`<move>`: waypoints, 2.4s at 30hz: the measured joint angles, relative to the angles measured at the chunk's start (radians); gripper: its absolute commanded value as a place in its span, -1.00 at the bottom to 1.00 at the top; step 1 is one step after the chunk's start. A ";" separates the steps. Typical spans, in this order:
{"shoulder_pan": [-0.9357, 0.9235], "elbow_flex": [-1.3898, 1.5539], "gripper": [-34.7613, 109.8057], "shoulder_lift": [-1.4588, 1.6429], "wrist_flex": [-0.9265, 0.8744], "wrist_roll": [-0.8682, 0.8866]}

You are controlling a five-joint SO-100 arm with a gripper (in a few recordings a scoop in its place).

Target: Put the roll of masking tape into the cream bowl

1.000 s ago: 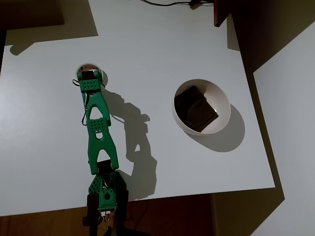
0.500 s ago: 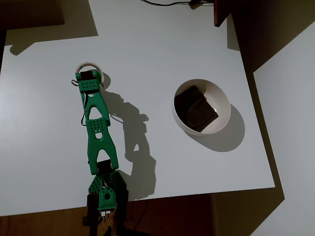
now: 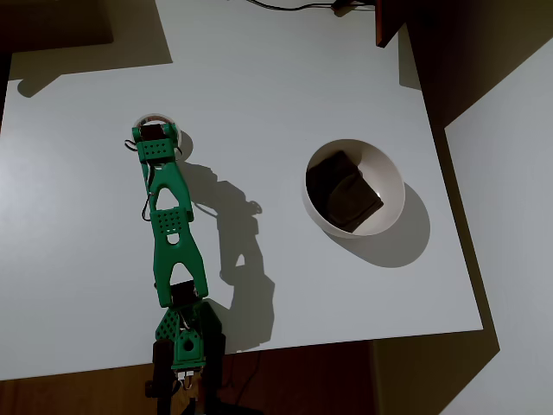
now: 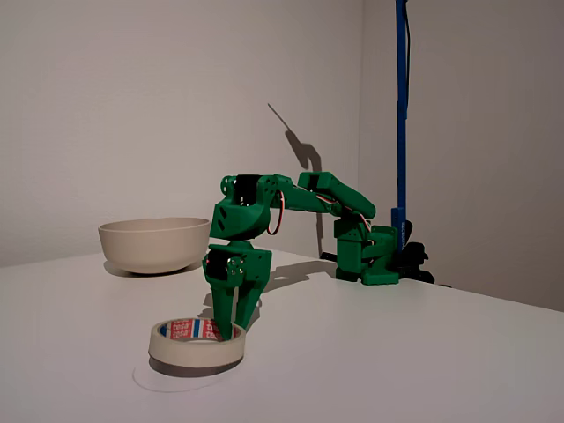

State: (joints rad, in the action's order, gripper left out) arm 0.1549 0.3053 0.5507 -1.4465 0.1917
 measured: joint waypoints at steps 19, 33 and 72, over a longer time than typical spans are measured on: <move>-0.069 0.000 -0.64 0.479 -0.138 0.064; -0.390 0.000 -0.64 0.934 -0.225 0.072; -1.249 0.000 -0.64 0.416 0.025 -0.152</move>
State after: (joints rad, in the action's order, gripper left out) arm -1.0937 0.3053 0.9664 -1.4220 0.0399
